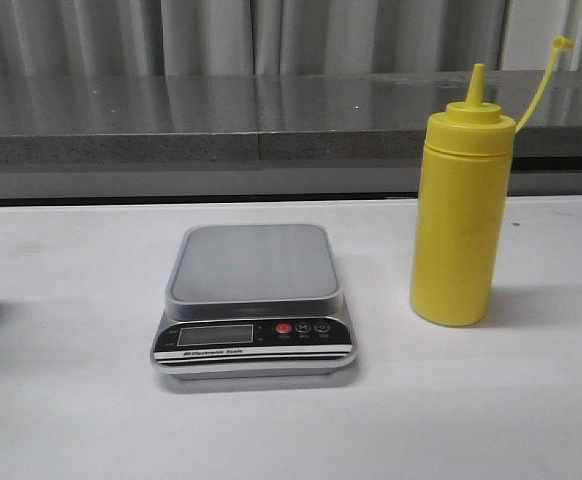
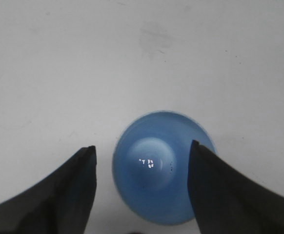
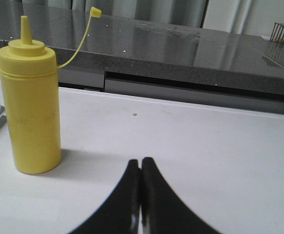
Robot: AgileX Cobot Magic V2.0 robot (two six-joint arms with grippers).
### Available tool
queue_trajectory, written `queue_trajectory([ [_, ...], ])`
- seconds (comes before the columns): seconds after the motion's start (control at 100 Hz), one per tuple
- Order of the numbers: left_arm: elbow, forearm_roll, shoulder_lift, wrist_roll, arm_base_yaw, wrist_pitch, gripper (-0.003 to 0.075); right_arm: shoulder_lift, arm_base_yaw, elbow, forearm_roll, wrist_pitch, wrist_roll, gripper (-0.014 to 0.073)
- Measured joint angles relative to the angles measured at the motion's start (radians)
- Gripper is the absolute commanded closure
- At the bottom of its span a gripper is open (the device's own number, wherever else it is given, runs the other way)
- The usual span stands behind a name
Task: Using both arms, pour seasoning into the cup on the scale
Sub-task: 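Close the left gripper on the light blue cup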
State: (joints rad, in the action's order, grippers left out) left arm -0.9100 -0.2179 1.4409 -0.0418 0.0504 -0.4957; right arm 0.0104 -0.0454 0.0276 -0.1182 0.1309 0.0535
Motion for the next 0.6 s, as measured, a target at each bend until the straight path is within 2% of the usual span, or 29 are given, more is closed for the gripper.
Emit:
queue_trajectory([
  [0.6,-0.022,0.000,0.166,0.000,0.000,0.018,0.0318,0.000,0.000,0.000,0.000,0.000,0.000,0.0660],
])
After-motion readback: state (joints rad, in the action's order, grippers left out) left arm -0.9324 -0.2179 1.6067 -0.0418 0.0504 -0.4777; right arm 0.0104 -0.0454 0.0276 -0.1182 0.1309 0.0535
